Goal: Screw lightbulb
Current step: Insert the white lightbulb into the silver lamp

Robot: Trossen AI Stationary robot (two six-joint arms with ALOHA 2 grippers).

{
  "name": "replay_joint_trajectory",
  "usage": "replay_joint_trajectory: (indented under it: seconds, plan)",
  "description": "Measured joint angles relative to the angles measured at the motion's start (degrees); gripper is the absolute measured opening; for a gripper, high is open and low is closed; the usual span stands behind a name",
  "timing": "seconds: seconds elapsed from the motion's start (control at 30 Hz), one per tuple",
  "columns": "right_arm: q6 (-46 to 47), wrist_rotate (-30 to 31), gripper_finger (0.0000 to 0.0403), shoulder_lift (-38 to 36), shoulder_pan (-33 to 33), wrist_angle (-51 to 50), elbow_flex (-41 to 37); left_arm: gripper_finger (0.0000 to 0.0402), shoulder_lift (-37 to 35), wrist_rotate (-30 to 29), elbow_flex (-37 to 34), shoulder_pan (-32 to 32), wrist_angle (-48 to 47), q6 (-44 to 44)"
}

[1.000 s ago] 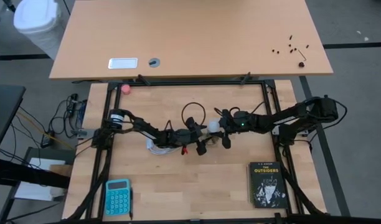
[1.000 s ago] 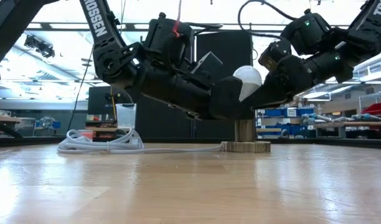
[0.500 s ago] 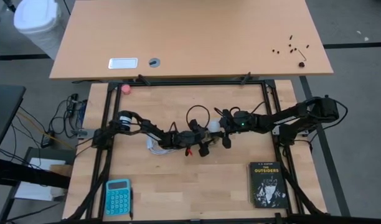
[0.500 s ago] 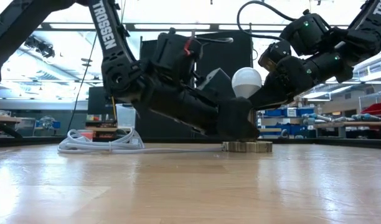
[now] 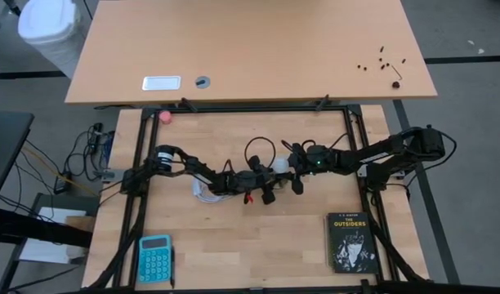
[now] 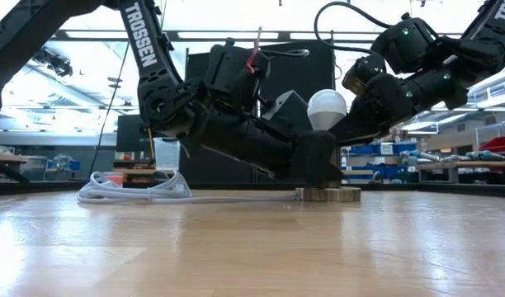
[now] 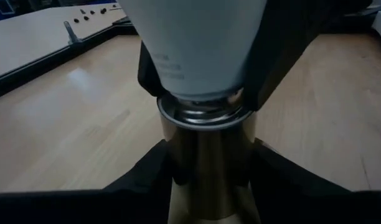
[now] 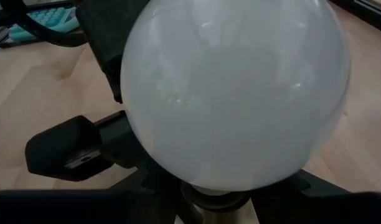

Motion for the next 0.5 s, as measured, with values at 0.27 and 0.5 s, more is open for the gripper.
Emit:
replay_joint_trajectory:
  seconds: [0.27, 0.5]
  plan:
    - [-0.1, -1.6, 0.0197, 0.0, 0.1, -0.2, 0.0, 0.0168, 0.0, 0.5, 0.0, 0.1, -0.4, -2.0]
    - [-1.7, -2.1, 0.0218, -2.9, 0.4, -3.7, -0.1, 0.0168, -0.1, 0.7, 0.0, 0.0, -0.9, -2.8]
